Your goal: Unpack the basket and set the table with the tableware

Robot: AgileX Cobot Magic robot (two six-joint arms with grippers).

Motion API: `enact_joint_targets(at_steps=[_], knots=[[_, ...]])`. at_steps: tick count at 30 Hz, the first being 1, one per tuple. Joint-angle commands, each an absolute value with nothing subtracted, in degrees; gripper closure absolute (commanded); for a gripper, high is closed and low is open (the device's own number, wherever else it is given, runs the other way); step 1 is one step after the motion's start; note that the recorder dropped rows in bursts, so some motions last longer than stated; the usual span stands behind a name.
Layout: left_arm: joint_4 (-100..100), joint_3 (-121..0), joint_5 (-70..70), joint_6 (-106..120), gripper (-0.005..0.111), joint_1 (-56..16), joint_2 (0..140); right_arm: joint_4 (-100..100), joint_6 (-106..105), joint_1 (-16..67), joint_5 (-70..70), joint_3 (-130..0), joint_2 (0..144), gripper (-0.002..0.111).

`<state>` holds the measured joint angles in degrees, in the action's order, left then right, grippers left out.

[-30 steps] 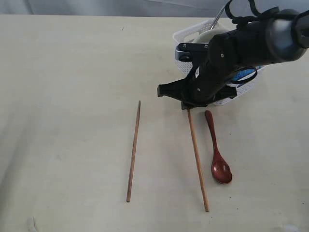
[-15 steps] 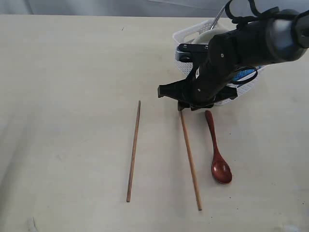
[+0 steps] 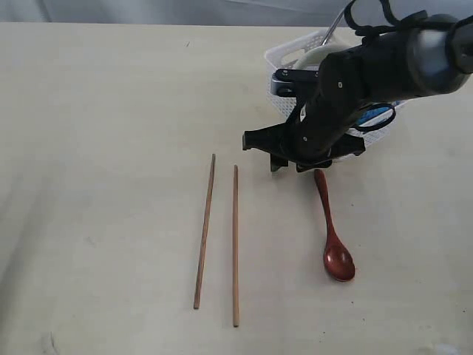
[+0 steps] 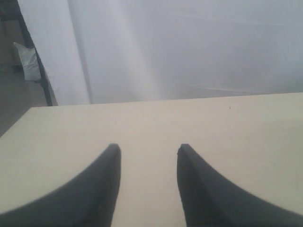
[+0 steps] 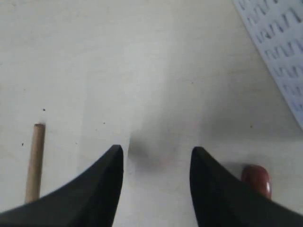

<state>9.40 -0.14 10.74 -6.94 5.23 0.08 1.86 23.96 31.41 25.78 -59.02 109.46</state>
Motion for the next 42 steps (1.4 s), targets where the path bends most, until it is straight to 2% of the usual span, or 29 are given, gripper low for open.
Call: enact_joint_targets(at_steps=[1,19,30,34,42], knots=[[9.12,0.0,10.38,-7.22,0.069,4.77,0.0,1.52,24.02,31.46,25.77,-58.89,109.03,0.064],[9.12,0.0,10.38,-7.22,0.069,4.77,0.0,-19.29,23.79,30.13,20.46,-59.27,91.61,0.064],[10.35,0.0,9.94,-6.09,0.069,4.77,0.0,-21.08,20.42,7.21,19.2,-59.27,83.82,0.064],[6.98,0.0,0.62,-12.23,0.069,4.77,0.0,-21.08,20.13,4.11,18.8,-59.17,83.84,0.064],[5.68,0.0,-18.64,-22.33,0.069,4.77,0.0,-20.97,18.41,4.11,15.48,-59.17,83.92,0.064]])
